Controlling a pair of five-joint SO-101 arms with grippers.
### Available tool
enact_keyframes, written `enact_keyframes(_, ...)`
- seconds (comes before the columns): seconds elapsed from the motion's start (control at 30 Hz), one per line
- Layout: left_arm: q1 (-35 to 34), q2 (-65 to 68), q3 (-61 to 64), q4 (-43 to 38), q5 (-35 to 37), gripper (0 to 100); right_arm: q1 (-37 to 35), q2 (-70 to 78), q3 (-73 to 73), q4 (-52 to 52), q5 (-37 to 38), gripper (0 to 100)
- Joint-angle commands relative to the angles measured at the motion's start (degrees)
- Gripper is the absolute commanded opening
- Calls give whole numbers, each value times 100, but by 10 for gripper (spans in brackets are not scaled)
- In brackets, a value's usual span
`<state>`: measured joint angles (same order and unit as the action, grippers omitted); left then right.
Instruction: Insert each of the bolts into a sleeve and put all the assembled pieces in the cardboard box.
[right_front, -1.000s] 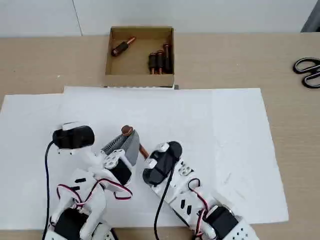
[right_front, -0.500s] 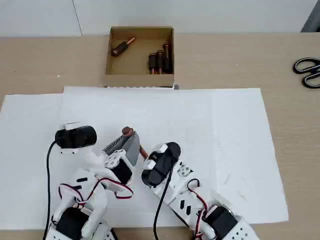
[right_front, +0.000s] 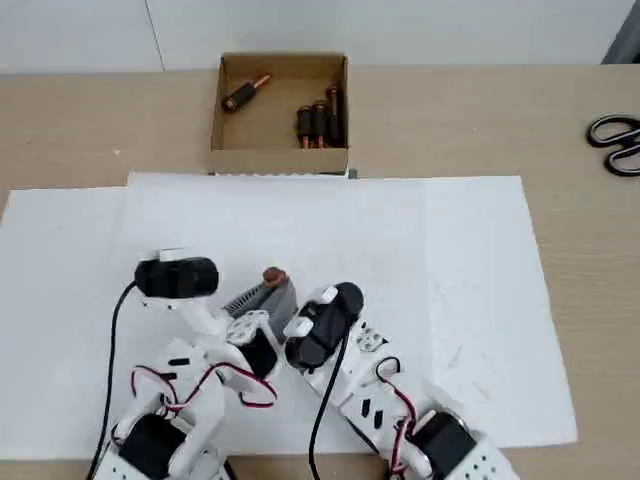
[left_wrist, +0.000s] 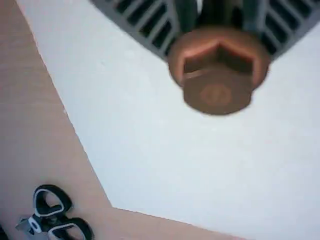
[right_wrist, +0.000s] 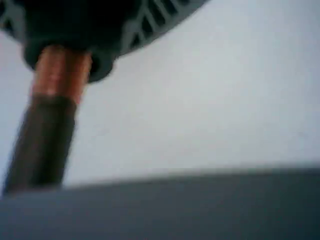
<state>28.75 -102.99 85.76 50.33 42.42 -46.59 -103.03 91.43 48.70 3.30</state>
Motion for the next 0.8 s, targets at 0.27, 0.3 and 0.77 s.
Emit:
enact_keyframes(0.27,378,-53,-136,492,-457,6,356,-75,-396,-558,9,3)
enact_keyframes(0.3,457,-53,-136,642,-457,6,356,-75,-396,-602,9,3)
enact_keyframes(0.77,765,-53,-4,1266,-510,136,356,-84,-387,-629,9,3)
